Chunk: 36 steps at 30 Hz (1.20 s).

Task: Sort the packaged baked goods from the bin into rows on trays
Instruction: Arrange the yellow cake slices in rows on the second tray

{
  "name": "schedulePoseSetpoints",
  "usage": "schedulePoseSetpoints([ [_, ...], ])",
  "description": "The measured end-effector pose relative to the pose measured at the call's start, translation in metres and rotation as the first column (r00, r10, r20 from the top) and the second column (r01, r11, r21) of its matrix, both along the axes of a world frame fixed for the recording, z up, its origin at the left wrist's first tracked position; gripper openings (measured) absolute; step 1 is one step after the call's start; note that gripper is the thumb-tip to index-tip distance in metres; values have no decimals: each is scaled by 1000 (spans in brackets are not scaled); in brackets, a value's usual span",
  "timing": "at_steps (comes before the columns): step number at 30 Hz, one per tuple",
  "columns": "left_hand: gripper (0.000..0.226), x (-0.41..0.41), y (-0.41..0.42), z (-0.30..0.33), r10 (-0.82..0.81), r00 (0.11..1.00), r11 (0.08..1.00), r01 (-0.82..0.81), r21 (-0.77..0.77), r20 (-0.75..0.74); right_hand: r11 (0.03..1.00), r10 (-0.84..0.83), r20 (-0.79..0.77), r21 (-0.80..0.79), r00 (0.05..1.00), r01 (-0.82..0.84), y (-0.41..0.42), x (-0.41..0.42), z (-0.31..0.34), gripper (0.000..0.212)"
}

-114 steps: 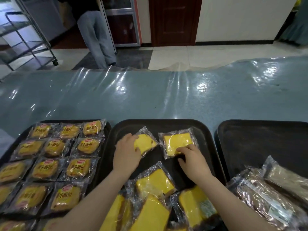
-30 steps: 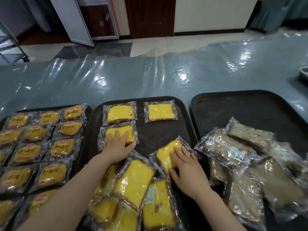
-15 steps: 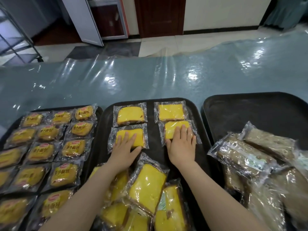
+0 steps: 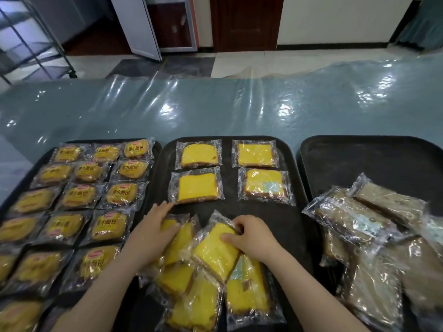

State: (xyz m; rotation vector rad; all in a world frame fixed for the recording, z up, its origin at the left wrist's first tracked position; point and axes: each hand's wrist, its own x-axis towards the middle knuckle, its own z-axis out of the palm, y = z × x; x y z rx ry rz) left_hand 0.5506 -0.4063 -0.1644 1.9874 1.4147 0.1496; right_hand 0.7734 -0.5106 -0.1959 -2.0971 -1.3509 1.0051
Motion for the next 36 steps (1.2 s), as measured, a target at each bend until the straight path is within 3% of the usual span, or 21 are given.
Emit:
schedulePoseSetpoints([
  [4, 73, -19, -13, -9, -144, 978, 990, 142, -26, -150, 939, -332, -234, 14, 914, 344, -12, 1, 2, 32],
  [7, 88, -13, -23, -17, -233, 929, 969, 245, 7, -289, 762, -616, -220, 79, 756, 643, -29, 17, 5, 34],
  [9, 90, -10, -25, -18, -252, 925, 965, 263, 0, -286, 692, -702, -102, 138, 705, 709, -39, 27, 4, 46],
  [12, 91, -3, -28, -16, -322, 907, 945, 325, -35, -271, 805, -592, 333, 210, 734, 554, -51, 24, 0, 77],
  [15, 90, 7, -39, -13, -366, 895, 929, 368, -39, -257, 951, -305, 414, 183, 858, 250, -53, 15, -5, 62],
  [17, 87, 11, -46, -10, -394, 893, 919, 388, -72, -218, 991, -130, 425, 88, 896, 102, -54, 11, -11, 48],
  [20, 70, 14, -52, -8, -414, 908, 901, 399, -168, -67, 987, -160, 462, 55, 872, 151, -60, 7, -12, 45],
  [22, 58, 13, -52, -7, -339, 940, 919, 341, -196, 46, 975, -216, 502, 67, 837, 211, -65, 4, -11, 42],
  [27, 43, 29, -41, 2, 82, 962, 997, -79, -20, 260, 971, -227, 513, 58, 828, 231, -73, 7, -10, 39],
  [29, 46, 44, -34, 3, 235, 932, 967, -253, 30, 277, 972, -225, 510, 59, 830, 227, -73, 7, -9, 39],
  [32, 64, 65, -21, 6, 484, 849, 872, -447, -199, 214, 972, -226, 510, 63, 830, 226, -72, 9, -9, 40],
  [34, 61, 68, -19, 1, 502, 848, 853, -452, -263, 169, 973, -221, 515, 65, 828, 219, -72, 10, -10, 39],
  [36, 58, 63, -23, -6, 406, 903, 902, -372, -219, 142, 974, -221, 519, 69, 826, 217, -73, 10, -11, 39],
])
